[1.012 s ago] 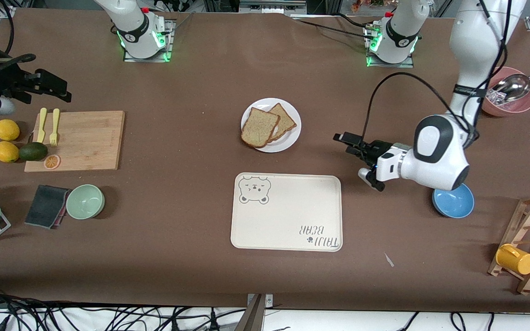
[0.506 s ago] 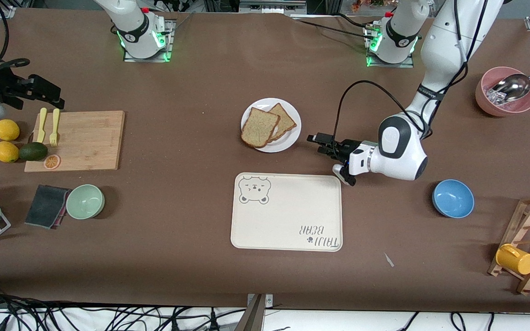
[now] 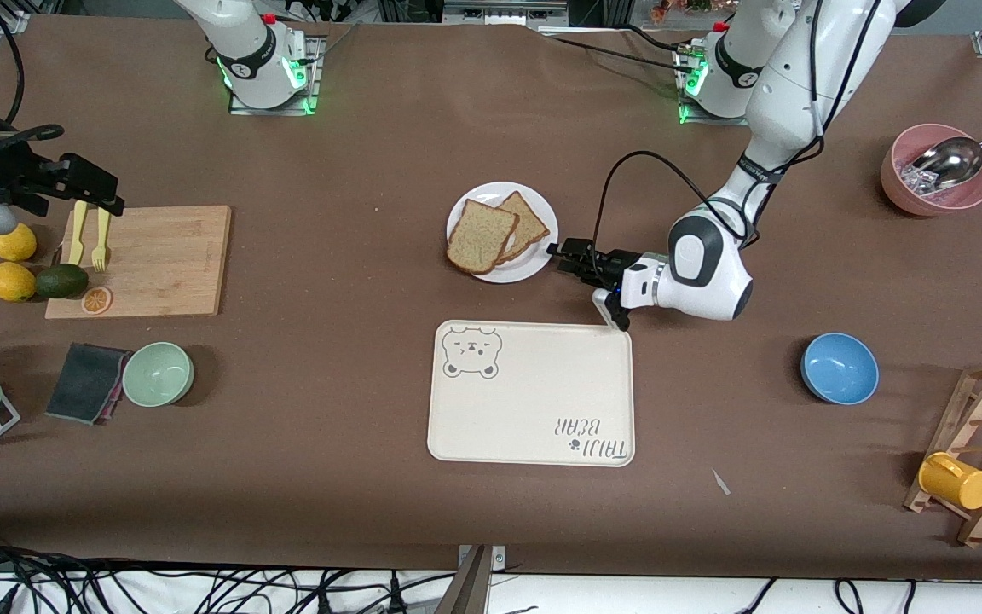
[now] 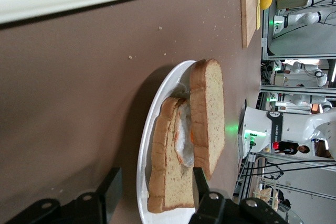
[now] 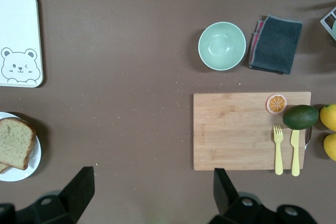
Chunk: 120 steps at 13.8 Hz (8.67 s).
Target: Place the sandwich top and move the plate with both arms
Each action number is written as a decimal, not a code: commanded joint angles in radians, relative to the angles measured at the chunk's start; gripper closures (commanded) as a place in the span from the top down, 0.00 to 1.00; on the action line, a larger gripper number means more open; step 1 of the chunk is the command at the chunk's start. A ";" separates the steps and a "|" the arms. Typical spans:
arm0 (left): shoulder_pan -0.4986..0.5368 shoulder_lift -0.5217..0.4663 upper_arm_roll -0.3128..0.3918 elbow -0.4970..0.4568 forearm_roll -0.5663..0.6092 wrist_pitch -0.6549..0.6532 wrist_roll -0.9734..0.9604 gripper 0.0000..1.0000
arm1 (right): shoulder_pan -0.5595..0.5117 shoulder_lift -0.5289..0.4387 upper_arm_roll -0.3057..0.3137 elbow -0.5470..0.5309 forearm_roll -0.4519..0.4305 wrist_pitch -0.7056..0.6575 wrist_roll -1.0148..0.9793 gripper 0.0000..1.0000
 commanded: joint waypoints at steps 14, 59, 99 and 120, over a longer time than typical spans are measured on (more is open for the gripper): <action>-0.080 0.012 -0.002 -0.040 -0.044 0.137 0.046 0.14 | -0.006 0.001 0.002 -0.009 -0.007 0.002 -0.013 1.00; 0.027 0.423 0.116 0.728 -0.125 0.057 -0.170 0.00 | 0.032 0.061 0.009 -0.017 -0.038 0.042 0.051 1.00; 0.191 -0.660 0.093 0.236 1.138 -0.285 -0.922 1.00 | 0.067 0.073 -0.032 -0.009 -0.004 0.056 0.100 1.00; 0.142 -0.703 0.133 0.230 1.108 -0.360 -0.957 1.00 | 0.058 0.085 -0.047 -0.017 -0.012 0.068 0.066 1.00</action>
